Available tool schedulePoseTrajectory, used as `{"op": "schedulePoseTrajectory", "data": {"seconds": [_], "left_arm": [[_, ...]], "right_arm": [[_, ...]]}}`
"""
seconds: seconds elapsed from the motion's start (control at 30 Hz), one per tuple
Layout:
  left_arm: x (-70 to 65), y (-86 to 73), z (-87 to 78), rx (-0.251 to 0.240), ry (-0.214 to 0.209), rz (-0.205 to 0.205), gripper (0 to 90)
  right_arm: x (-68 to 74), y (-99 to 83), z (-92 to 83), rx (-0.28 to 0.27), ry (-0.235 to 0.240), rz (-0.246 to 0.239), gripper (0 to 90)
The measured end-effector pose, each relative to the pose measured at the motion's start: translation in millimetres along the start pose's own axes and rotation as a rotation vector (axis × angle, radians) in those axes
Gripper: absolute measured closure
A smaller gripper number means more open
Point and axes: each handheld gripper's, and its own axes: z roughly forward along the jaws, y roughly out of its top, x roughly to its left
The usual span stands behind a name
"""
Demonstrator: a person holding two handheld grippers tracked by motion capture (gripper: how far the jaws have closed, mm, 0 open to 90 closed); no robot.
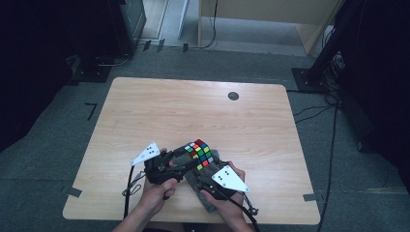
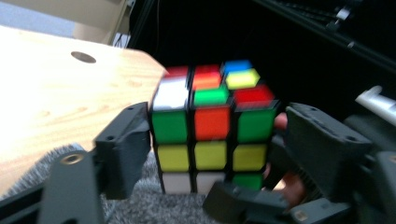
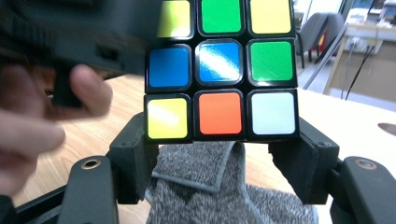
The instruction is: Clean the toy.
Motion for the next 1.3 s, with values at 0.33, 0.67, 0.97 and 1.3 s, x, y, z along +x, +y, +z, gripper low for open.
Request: {"op": "schedulePoseTrajectory", "data": {"seconds": [0.33,0.67,0.97,1.3], "left_arm": [[25.4,7.1,-15.6,0.038,0.166,0.169,13.5],[9.0,-13.7,-2.5,0.152,0.231,0.538,13.7],[-8.2,-30.5,6.7,0.175,0.261,0.765,14.1],[-18.4,-37.2,8.2,0.158,0.249,0.874,22.4]], "right_arm": [[-37.7,6.5,-7.6,0.052,0.044,0.128,34.4],[-47.3,30.7,-16.9,0.09,0.17,0.234,34.4],[-37.5,36.8,-11.3,0.192,0.281,0.328,34.3],[-29.2,34.3,-2.6,0.295,0.341,0.395,34.2]]}}
